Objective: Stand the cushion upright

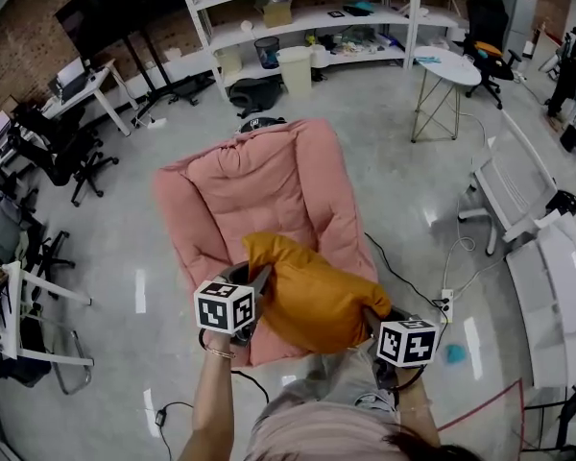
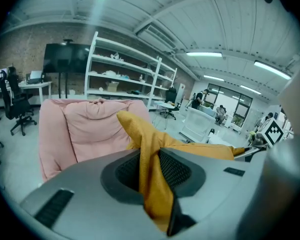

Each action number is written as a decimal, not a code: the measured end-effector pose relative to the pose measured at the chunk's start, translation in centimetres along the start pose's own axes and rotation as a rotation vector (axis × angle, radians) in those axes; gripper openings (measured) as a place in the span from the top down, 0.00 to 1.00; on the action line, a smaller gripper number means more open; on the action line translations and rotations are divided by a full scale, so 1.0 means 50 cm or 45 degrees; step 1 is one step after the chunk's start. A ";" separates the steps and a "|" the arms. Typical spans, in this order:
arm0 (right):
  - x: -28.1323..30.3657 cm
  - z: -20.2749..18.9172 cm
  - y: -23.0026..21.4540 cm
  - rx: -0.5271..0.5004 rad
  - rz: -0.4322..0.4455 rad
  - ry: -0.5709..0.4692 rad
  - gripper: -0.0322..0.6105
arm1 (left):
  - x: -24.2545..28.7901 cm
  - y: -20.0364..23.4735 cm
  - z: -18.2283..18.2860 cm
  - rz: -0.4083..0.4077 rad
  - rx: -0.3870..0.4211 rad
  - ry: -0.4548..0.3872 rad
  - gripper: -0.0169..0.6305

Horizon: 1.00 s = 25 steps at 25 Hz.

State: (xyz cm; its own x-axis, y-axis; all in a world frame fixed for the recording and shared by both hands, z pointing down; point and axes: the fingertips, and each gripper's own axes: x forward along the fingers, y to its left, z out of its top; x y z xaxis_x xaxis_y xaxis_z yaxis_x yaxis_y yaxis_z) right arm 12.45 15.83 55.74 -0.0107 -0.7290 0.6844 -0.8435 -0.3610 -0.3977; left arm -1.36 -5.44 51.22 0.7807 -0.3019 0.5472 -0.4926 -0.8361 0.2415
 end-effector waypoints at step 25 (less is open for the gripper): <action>0.016 0.044 0.181 -0.346 0.000 -0.110 0.75 | -0.263 0.092 -0.104 0.227 -0.255 -0.238 0.83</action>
State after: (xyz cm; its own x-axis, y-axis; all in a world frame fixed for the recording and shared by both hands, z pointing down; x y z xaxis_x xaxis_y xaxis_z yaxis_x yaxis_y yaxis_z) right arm 5.96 10.69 51.35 0.0255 -0.7802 0.6250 -0.9566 -0.2005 -0.2113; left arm -15.89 -2.92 49.27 0.7234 -0.5298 0.4427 -0.6791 -0.6614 0.3184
